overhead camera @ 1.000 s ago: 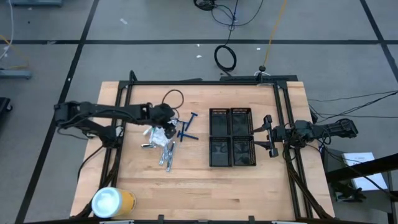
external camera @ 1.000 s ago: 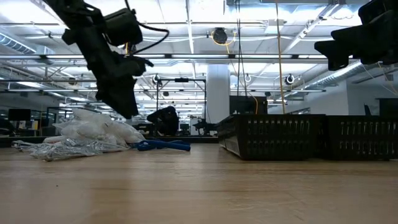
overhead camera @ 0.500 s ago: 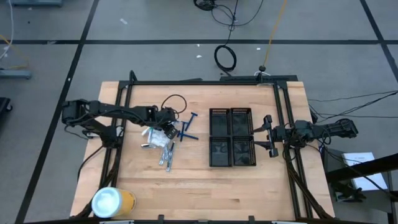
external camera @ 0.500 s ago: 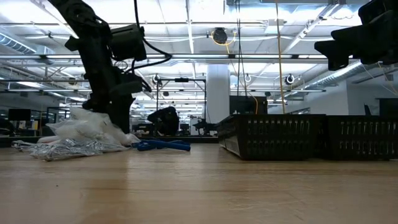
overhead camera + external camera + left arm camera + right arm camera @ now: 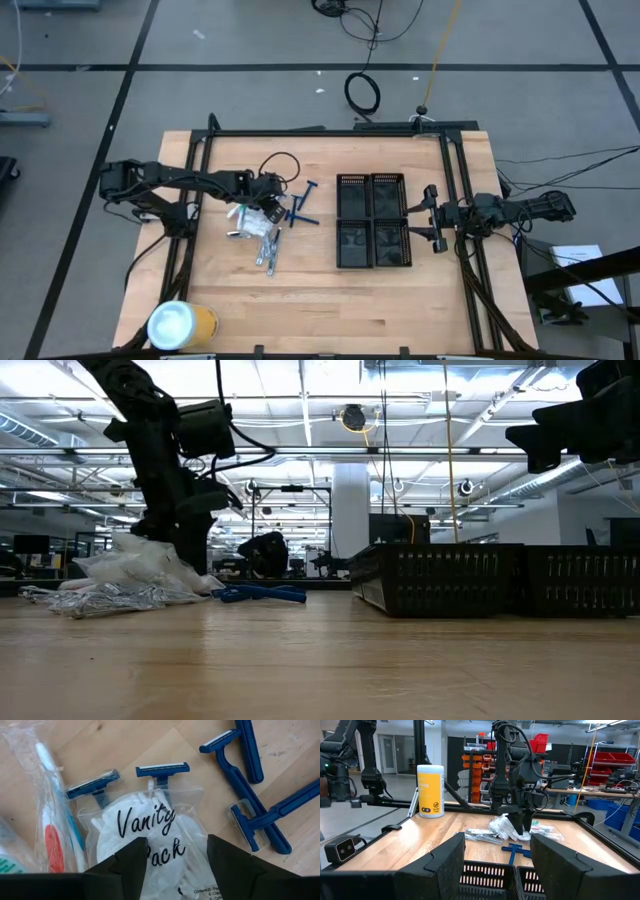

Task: Pick & Place Travel size toiletries
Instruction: Put the cotton pack into the top right black basket

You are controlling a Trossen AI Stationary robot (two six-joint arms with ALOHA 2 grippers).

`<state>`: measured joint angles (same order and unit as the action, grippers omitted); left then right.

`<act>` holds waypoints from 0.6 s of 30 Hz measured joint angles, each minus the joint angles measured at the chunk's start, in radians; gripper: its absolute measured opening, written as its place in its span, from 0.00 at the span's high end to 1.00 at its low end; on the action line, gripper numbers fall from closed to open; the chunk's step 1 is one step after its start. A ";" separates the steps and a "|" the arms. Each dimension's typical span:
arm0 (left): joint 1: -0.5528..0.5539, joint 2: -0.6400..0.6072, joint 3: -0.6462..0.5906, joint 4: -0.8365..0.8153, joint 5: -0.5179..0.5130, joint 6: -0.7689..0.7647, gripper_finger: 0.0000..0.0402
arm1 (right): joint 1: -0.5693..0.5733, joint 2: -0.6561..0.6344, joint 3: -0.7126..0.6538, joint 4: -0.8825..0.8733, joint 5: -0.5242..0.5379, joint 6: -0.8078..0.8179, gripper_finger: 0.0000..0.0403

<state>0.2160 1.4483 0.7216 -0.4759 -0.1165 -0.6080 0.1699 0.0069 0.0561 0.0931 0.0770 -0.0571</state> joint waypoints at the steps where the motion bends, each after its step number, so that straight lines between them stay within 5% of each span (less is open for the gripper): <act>1: -0.001 0.000 0.000 0.000 0.000 -0.002 0.55 | 0.000 0.000 0.000 0.000 0.000 0.000 0.47; 10: -0.002 0.001 -0.001 0.017 0.007 -0.029 0.95 | 0.000 0.000 0.000 0.000 0.000 0.000 0.47; 18: -0.004 -0.024 0.020 0.029 0.021 0.012 0.99 | 0.000 0.000 0.000 0.000 0.000 0.000 0.47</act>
<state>0.2115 1.4244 0.7420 -0.4467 -0.0956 -0.5959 0.1699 0.0069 0.0560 0.0930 0.0770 -0.0570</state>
